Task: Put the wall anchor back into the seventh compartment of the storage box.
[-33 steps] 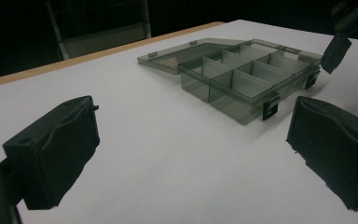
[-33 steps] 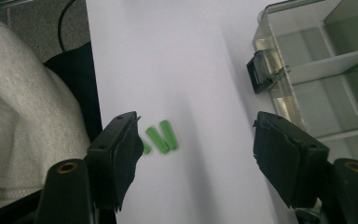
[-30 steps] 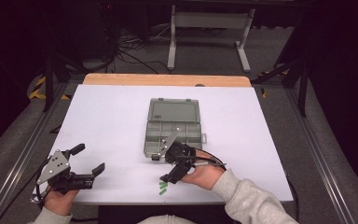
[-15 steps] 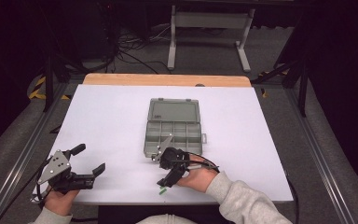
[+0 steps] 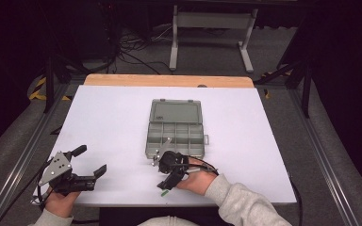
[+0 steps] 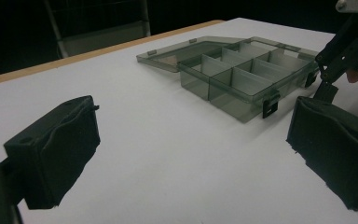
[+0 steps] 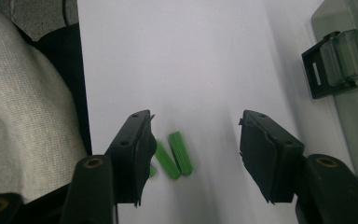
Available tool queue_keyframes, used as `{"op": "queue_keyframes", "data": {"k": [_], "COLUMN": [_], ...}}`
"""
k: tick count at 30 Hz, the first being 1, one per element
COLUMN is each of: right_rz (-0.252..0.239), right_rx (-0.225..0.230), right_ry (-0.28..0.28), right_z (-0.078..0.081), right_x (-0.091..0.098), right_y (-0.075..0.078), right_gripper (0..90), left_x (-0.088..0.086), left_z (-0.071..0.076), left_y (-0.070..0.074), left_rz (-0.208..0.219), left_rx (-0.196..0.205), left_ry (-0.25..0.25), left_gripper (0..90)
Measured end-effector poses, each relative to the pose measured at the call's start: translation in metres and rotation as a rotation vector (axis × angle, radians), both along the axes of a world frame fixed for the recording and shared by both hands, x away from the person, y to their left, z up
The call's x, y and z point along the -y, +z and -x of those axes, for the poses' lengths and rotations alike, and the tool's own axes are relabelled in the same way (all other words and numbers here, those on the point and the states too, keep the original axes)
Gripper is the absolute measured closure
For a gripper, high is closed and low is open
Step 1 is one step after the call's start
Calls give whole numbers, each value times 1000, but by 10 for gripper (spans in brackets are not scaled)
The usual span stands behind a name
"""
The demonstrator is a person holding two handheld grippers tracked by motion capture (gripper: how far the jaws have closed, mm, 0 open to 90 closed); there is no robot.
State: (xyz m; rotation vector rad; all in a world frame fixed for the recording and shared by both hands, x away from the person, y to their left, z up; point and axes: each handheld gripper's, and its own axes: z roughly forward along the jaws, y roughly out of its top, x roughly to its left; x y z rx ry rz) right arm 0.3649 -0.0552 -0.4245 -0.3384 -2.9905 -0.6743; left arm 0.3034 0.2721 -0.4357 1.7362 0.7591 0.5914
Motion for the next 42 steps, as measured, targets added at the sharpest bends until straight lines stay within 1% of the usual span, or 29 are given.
{"op": "queue_keyframes", "data": {"k": [3, 5, 8, 11, 12, 13, 15, 17, 18, 21, 22, 25, 28, 33, 38, 41, 42], "right_rz": [10, 16, 24, 21, 24, 38, 47, 46, 53, 53, 58, 60, 66, 66, 57, 41, 44], "right_rx": [-1, 0, 16, 17, 21, 16, 29, 37, 38, 49, 42, 51, 60, 66, 78, 84, 86], "right_ry": [-4, 1, 17, 18, 17, 13, 24, 30, 34, 37, 35, 42, 52, 57, 61, 59, 57], "right_z": [0, 0, 1, 2, 2, 3, 4, 4, 4, 5, 6, 8, 9, 10, 10, 8, 8], "right_x": [0, -1, -1, -2, -2, -2, -2, -2, -2, -3, -3, -3, -3, -4, -3, -1, 0], "right_y": [0, -1, -2, -3, -3, -3, -4, -5, -5, -6, -5, -6, -5, -5, 1, 9, 10], "right_gripper": [466, 503, 542, 554, 576, 597, 622, 651, 675, 699, 719, 759, 829, 835, 835, 835, 836], "left_x": [0, 0, 0, 0, 0, 0, 0, 0, 0, 0, 0, 1, 0, 1, 1, 0, 0], "left_z": [0, 0, 0, 0, 0, 0, 0, 0, 0, 0, 0, 0, 0, 0, 0, 0, 0], "left_y": [0, 0, 0, 0, 0, 0, 0, 0, 0, 0, 0, 0, 0, 0, 0, 0, 0], "left_rz": [-2, 0, 0, -3, -4, -5, -5, -5, -5, -5, -4, -5, -7, -4, -5, -4, -5], "left_rx": [-1, 0, 1, 0, 0, 0, 0, 0, 0, -1, -2, -1, -2, -2, -2, -2, -2], "left_ry": [1, 0, 1, 0, 0, 1, 1, 2, 3, 4, 4, 2, 1, 5, 4, 5, 4], "left_gripper": [28, 29, 29, 29, 29, 29, 29, 29, 29, 29, 29, 30, 30, 30, 30, 30, 30]}}
